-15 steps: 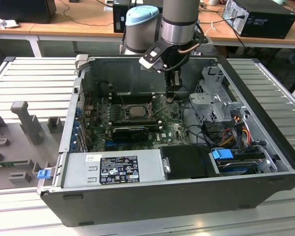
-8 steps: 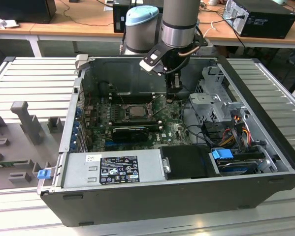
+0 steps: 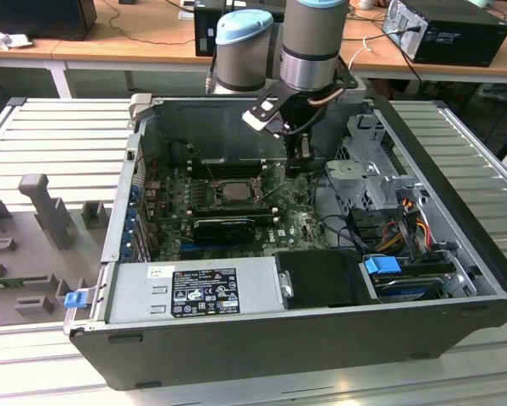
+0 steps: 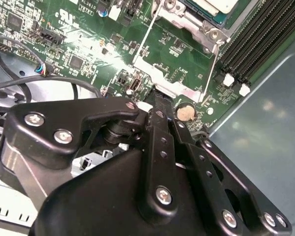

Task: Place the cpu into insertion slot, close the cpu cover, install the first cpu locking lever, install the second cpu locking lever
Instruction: 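Close the cpu cover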

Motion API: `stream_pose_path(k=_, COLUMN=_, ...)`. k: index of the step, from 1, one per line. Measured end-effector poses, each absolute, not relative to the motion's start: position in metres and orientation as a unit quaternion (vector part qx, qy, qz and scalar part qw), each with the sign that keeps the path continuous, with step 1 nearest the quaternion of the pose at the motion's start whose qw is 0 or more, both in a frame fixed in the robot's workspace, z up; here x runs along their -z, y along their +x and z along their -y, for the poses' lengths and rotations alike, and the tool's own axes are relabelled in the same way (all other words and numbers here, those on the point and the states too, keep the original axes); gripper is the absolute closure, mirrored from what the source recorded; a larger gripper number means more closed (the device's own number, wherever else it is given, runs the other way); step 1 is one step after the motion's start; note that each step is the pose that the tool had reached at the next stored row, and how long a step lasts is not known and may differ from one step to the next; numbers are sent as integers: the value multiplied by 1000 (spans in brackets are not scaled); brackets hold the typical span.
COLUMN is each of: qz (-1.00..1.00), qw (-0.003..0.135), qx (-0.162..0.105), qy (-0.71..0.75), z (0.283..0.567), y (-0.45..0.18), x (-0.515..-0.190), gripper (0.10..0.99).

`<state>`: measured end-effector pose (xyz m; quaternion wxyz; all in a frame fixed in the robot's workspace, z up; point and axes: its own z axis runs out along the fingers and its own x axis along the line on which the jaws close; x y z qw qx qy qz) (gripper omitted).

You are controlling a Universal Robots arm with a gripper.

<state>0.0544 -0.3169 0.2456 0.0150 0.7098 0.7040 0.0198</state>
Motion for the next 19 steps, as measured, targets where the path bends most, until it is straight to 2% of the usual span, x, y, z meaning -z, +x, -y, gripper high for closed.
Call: stream_pose_path(k=19, qz=-704, qw=15, qx=-20, qy=710, z=317, y=48, x=-245, gripper=980)
